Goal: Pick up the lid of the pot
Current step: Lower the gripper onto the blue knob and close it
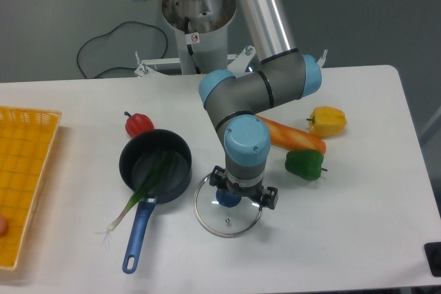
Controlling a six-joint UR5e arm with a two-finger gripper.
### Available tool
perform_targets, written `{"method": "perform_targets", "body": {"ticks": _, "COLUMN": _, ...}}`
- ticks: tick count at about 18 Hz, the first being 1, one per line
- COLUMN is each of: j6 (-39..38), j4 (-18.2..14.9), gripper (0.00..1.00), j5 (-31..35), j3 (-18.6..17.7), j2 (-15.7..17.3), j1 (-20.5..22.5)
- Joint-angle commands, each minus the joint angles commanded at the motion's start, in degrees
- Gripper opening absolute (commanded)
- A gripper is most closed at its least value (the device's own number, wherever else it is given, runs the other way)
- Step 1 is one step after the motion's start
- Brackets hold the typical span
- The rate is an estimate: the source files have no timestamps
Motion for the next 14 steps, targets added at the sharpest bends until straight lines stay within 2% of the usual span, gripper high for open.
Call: {"method": "perform_targets", "body": {"ticks": 14, "j6": -1.58, "j4": 0.0, "gripper": 1.0, "j5": -0.18, "j3": -0.87, "j2": -0.79, "j1": -1.93}}
